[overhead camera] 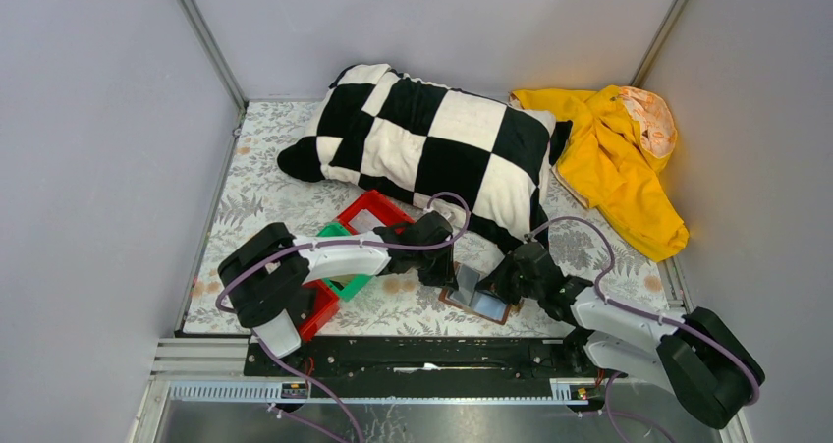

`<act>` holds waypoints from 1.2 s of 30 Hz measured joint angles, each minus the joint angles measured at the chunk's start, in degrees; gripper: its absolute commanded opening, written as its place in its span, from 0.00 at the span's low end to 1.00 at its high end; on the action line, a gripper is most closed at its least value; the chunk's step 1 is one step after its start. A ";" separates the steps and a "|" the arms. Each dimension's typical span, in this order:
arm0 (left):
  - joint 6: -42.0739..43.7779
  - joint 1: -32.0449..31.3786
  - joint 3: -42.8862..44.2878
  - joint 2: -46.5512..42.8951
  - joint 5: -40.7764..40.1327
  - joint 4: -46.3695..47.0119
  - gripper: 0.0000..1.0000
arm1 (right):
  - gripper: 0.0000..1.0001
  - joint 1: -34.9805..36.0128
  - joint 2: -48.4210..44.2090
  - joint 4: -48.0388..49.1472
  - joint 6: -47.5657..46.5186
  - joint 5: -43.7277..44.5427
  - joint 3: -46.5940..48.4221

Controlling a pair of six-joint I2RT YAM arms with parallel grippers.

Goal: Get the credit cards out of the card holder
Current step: Remove the credit card from the card holder.

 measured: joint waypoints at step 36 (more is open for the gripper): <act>5.57 -5.35 10.64 8.74 11.06 -0.09 0.71 | 0.28 -0.13 -18.84 -22.51 -1.36 9.57 0.44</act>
